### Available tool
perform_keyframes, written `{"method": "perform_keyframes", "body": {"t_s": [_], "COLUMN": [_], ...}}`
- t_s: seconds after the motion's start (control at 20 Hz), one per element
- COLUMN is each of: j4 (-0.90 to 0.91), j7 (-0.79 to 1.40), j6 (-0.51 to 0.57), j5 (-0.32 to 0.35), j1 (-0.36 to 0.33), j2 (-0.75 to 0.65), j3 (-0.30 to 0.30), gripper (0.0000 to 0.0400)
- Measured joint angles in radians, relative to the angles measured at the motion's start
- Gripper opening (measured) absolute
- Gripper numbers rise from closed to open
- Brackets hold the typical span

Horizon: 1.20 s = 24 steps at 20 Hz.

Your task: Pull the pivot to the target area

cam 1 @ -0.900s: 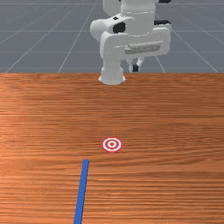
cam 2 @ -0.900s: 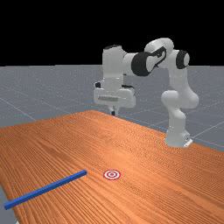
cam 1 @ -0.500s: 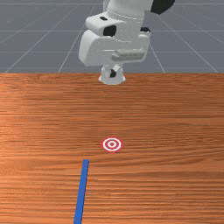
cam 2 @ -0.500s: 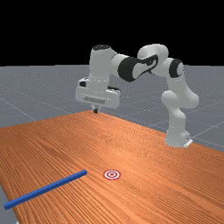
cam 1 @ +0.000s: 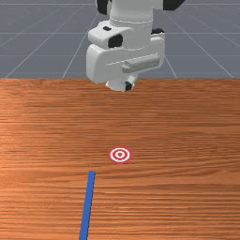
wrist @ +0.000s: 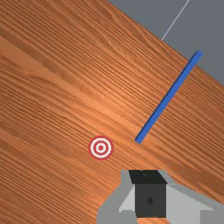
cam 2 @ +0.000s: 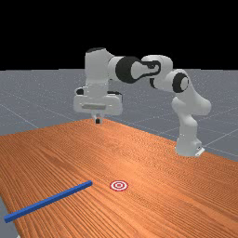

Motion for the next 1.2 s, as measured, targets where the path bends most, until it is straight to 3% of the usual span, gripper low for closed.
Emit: {"method": "perform_keyframes", "body": {"t_s": [0.05, 0.1, 0.15, 0.2, 0.3, 0.35, 0.4, 0.45, 0.5, 0.55, 0.6, 0.65, 0.7, 0.75, 0.8, 0.85, 0.9, 1.1, 1.2], "j4": [0.110, -0.096, -0.107, -0.179, -0.225, -0.241, -0.395, -0.462, -0.471, -0.321, -0.334, -0.106, -0.371, -0.365, -0.379, -0.384, -0.391, -0.394, -0.393], "j7": [-0.001, 0.085, 0.008, 0.122, 0.100, 0.016, 0.036, 0.040, 0.040, 0.103, 0.119, 0.038, 0.045, 0.154, -0.031, -0.044, 0.121, -0.021, 0.006], "j6": [-0.068, 0.080, 0.086, 0.159, 0.201, 0.215, 0.392, 0.488, 0.496, 0.308, 0.331, 0.179, 0.383, 0.406, 0.428, 0.442, 0.450, 0.454, 0.456], "j5": [0.003, 0.010, 0.000, 0.016, 0.013, 0.030, -0.001, -0.004, -0.003, -0.113, -0.132, -0.008, -0.013, 0.007, 0.103, 0.118, 0.024, 0.043, 0.024], "j1": [-0.005, 0.009, 0.004, 0.014, 0.014, -0.004, 0.015, 0.018, 0.018, 0.069, 0.081, 0.010, 0.022, 0.031, -0.042, -0.053, 0.014, -0.049, -0.047], "j2": [0.063, -0.024, -0.021, -0.024, -0.017, -0.018, -0.085, -0.106, -0.103, -0.016, -0.003, 0.125, 0.006, 0.040, 0.053, 0.067, 0.069, 0.069, 0.070], "j3": [0.002, -0.012, -0.001, -0.016, -0.013, 0.011, -0.006, -0.008, -0.007, -0.067, -0.079, -0.006, -0.010, -0.025, 0.064, 0.076, -0.012, 0.014, -0.009], "gripper": [0.0000, 0.0000, 0.0000, 0.0000, 0.0000, 0.0000, 0.0000, 0.0000, 0.0000, 0.0000, 0.0000, 0.0000, 0.0000, 0.0000, 0.0000, 0.0000, 0.0000, 0.0000, 0.0000]}}
